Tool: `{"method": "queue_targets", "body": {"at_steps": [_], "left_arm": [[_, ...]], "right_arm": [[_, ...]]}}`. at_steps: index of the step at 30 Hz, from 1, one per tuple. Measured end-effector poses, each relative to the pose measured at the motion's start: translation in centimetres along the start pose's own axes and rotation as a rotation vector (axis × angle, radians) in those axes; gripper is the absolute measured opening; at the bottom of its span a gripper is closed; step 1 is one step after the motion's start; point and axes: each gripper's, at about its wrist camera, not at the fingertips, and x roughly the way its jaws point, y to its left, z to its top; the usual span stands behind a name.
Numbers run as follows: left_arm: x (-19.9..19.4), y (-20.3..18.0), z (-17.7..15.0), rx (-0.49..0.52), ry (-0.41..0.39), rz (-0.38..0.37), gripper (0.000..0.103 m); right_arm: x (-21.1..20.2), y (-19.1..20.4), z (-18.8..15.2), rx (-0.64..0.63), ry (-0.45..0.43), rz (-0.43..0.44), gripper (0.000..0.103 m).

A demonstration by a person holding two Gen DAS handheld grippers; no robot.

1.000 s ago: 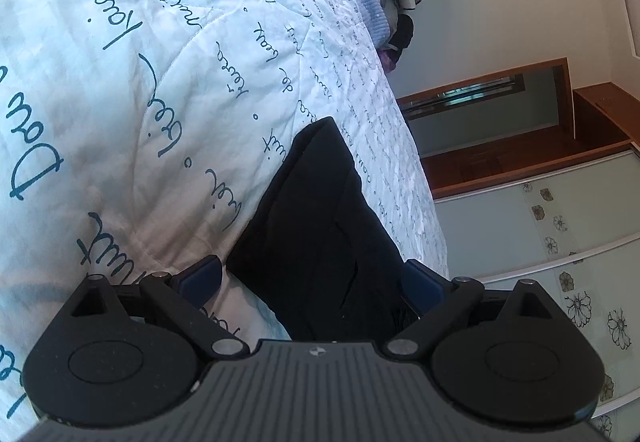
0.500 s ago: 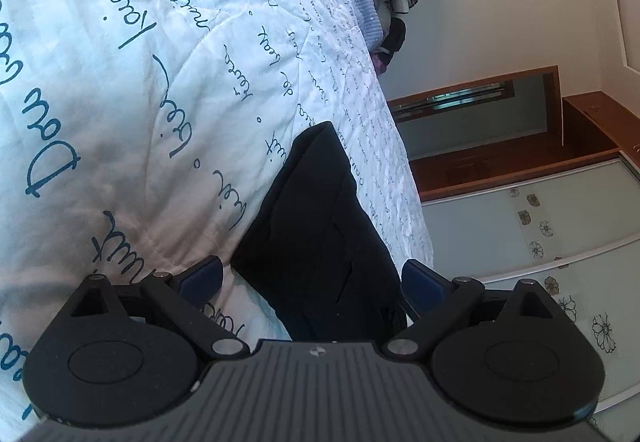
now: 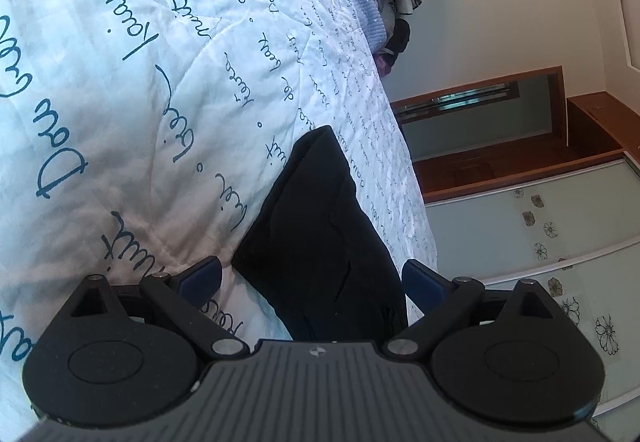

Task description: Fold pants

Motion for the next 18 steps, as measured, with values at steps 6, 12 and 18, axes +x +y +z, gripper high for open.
{"method": "queue_targets", "body": {"at_steps": [6, 12, 18], "left_arm": [[0.9, -1.3, 0.1, 0.031, 0.014, -0.005, 0.098], [1.3, -1.1, -0.8, 0.019, 0.019, -0.004, 0.098], [0.4, -0.5, -0.6, 0.014, 0.009, 0.004, 0.098]], "right_arm": [[-2.2, -2.7, -0.5, 0.233, -0.133, -0.095, 0.075], [1.1, 0.3, -0.2, 0.204, -0.206, -0.176, 0.103], [2.4, 0.4, 0.6, 0.143, -0.263, -0.113, 0.103]]}}
